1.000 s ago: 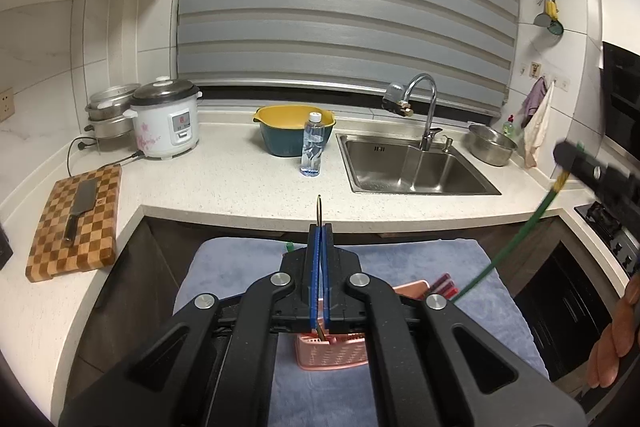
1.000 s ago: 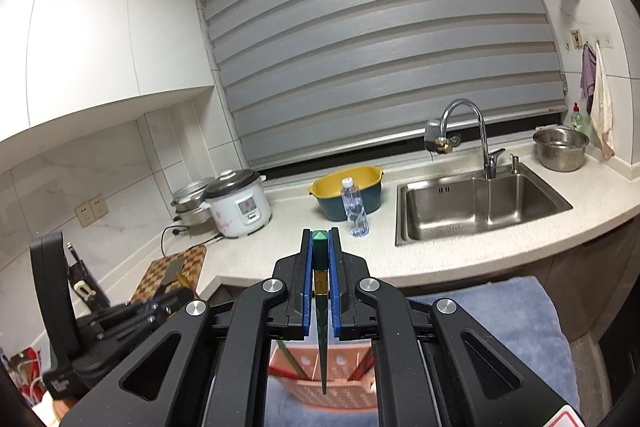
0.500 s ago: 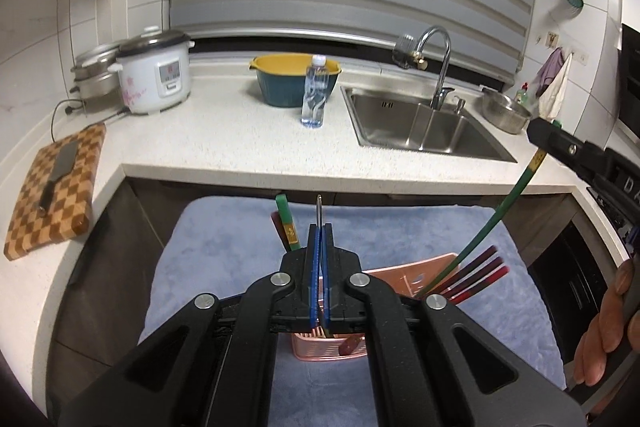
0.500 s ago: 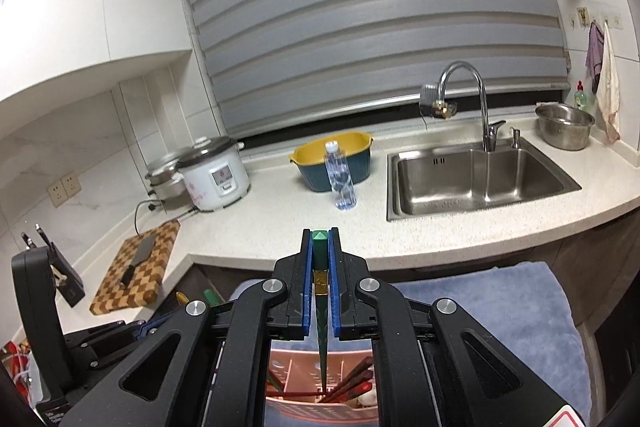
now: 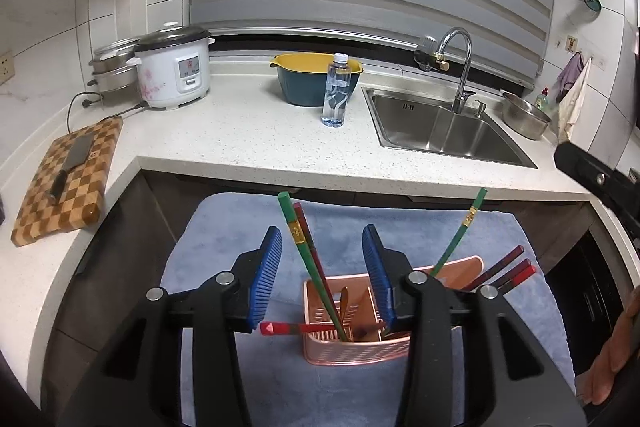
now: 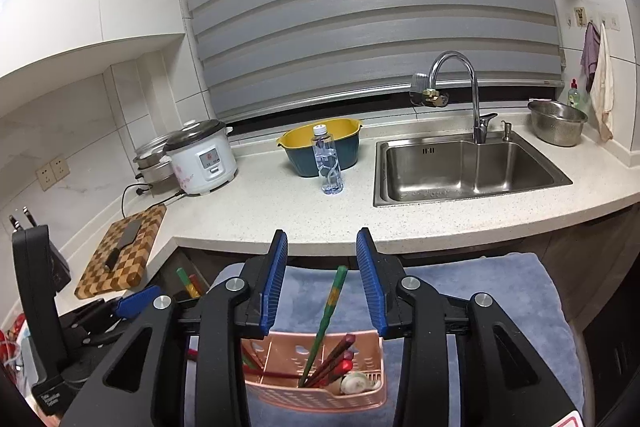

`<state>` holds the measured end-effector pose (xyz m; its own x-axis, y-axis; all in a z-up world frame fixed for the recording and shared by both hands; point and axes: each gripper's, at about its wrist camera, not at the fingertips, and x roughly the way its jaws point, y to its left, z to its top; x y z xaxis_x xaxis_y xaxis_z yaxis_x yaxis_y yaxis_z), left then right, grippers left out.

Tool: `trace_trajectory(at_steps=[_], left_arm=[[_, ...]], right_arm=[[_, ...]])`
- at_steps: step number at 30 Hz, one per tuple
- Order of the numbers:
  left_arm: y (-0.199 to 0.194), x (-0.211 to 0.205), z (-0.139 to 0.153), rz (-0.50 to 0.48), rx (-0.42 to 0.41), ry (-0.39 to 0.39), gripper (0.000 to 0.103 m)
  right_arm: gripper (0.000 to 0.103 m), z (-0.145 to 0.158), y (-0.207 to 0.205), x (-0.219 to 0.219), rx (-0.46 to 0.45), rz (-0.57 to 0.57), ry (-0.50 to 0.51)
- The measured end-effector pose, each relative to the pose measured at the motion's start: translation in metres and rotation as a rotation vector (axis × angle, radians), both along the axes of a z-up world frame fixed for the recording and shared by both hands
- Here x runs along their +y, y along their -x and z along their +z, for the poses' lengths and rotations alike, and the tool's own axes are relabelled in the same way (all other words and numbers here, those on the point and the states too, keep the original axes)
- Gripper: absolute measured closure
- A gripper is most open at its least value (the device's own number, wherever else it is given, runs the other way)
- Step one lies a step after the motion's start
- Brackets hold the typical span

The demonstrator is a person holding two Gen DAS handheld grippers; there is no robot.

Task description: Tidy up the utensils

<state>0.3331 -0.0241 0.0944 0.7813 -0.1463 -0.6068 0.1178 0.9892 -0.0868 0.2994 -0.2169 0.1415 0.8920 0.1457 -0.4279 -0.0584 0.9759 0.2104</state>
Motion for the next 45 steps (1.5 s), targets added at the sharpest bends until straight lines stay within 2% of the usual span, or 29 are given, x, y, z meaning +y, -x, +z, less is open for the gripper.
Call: trace_trajectory(at_steps=[7, 9, 11, 14, 17, 24, 31, 38, 45], left_arm=[[0.023, -0.002, 0.006, 0.011, -0.018, -0.033, 0.062], [0.03, -0.001, 0.008, 0.015, -0.024, -0.04, 0.056], [0.039, -0.001, 0.011, 0.025, -0.032, -0.052, 0.055], [0.053, -0.001, 0.014, 0.03, -0.04, -0.069, 0.052], [0.068, 0.0, 0.016, 0.034, -0.052, -0.086, 0.045], [0.104, -0.004, 0.01, 0.055, -0.05, -0.136, 0.031], [0.134, -0.007, 0.0, 0.058, -0.029, -0.143, 0.024], [0.156, -0.004, -0.009, 0.076, -0.003, -0.141, 0.02], [0.167, -0.003, -0.016, 0.086, 0.01, -0.141, 0.016]], right_arm=[[0.066, -0.004, 0.024, 0.003, 0.029, 0.004, 0.016], [0.066, -0.007, 0.034, 0.005, 0.035, 0.002, 0.036], [0.064, -0.009, 0.042, 0.005, 0.044, 0.003, 0.049], [0.055, -0.013, 0.057, 0.005, 0.059, 0.008, 0.045], [0.052, -0.017, 0.073, 0.006, 0.075, 0.009, 0.048], [0.037, -0.028, 0.113, 0.017, 0.093, 0.018, 0.121], [0.037, -0.034, 0.143, 0.023, 0.1, 0.033, 0.151], [0.037, -0.049, 0.161, 0.02, 0.146, 0.026, 0.142], [0.028, -0.059, 0.176, 0.019, 0.167, 0.001, 0.151]])
